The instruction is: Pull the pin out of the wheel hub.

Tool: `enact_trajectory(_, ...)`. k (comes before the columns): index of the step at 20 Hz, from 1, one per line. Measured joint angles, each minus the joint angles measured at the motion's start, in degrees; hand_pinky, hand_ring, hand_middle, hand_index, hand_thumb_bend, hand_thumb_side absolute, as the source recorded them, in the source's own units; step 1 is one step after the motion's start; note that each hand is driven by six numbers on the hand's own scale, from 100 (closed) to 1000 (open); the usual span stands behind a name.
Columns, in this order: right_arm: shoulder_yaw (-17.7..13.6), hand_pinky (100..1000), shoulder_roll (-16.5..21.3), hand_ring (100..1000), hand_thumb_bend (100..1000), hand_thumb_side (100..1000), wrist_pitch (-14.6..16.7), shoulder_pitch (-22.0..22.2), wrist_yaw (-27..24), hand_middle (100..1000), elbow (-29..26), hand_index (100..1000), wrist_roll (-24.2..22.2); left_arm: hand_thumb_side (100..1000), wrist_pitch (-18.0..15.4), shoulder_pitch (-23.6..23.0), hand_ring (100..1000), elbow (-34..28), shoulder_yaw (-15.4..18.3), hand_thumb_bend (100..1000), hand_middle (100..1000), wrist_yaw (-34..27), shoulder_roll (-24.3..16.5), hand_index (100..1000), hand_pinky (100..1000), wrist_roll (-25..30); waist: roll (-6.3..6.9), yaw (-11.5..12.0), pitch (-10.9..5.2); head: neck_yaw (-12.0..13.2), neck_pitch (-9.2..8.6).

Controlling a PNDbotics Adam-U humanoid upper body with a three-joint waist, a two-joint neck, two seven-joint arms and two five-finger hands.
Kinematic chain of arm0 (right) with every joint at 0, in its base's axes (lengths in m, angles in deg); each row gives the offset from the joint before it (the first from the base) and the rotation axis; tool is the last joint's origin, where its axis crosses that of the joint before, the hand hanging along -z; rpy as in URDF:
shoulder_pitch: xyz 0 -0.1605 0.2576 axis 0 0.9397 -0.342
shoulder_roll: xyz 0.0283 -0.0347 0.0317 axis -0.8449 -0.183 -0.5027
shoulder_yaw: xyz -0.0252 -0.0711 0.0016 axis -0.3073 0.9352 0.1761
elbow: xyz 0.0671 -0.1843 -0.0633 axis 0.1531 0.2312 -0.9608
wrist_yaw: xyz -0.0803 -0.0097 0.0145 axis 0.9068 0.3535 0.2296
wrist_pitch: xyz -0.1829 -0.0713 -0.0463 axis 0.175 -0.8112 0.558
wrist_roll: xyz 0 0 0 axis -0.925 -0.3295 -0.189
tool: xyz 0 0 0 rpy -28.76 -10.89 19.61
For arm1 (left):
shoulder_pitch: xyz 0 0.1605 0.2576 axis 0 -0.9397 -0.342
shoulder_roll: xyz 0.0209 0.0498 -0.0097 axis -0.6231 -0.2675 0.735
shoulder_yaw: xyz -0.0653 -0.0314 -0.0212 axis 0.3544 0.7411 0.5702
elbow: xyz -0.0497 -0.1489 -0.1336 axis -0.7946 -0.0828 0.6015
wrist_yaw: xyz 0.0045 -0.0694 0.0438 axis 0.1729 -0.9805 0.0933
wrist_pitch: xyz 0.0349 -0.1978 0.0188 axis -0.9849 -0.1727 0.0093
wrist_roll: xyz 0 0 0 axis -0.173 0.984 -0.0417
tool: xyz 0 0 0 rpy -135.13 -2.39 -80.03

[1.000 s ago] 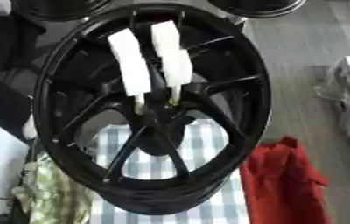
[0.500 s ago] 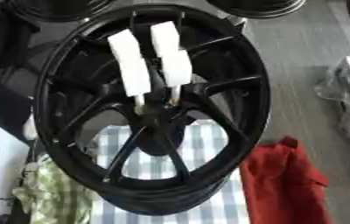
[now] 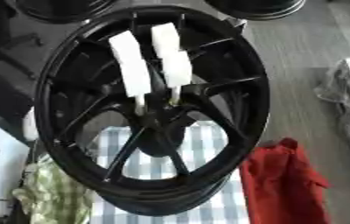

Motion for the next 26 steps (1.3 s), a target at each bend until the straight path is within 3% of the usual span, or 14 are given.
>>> enact_trajectory(4, 3.54, 871, 4.99, 768, 539, 464, -2.52, -3.42, 4.13, 781, -1.98, 840, -7.88, 758, 0.24, -0.09, 863, 0.01, -0.14, 449, 830, 0.12, -0.89, 852, 759, 0.24, -0.32, -0.03, -0.23, 0.02, 0.0)
enact_trajectory(5, 4.54, 870, 6.18, 774, 653, 430, -3.04, -4.28, 5.05, 776, -2.2, 842, -10.03, 758, 0.3, -0.1, 863, 0.01, -0.27, 449, 830, 0.15, -1.05, 852, 759, 0.3, -0.42, -0.03, -0.33, 0.02, 0.0)
enact_trajectory(6, 5.49, 869, 7.24, 776, 537, 481, -3.46, -5.05, 6.01, 780, -2.36, 842, -12.19, 758, 0.39, -0.11, 863, 0.02, -0.38, 448, 830, 0.16, -1.24, 851, 759, 0.39, -0.5, -0.03, -0.35, 0.02, 0.0)
enact_trajectory(13, 10.0, 850, 9.7, 769, 501, 467, -4.86, -9.52, 11.86, 792, -3.16, 857, -25.17, 759, 0.69, -0.41, 865, 0.12, -0.74, 447, 831, 0.24, -2.33, 850, 759, 0.85, -0.69, -0.01, -0.39, 0.02, 0.0)
enact_trajectory(19, 12.59, 827, 9.55, 747, 485, 453, -5.91, -11.13, 13.59, 805, -3.36, 873, -31.61, 757, 0.9, -0.61, 866, 0.39, -1.1, 446, 832, 0.44, -2.47, 848, 759, 1.1, -1.04, 0.0, -1.57, 0.05, 0.01)
enact_trajectory(26, 14.83, 812, 9.02, 753, 479, 435, -6.47, -12.05, 14.54, 811, -3.37, 879, -35.01, 758, 0.98, -0.68, 866, 0.7, -1.41, 447, 832, 0.58, -2.79, 847, 758, 1.27, -1.11, 0.0, -2.02, 0.19, 0.01)
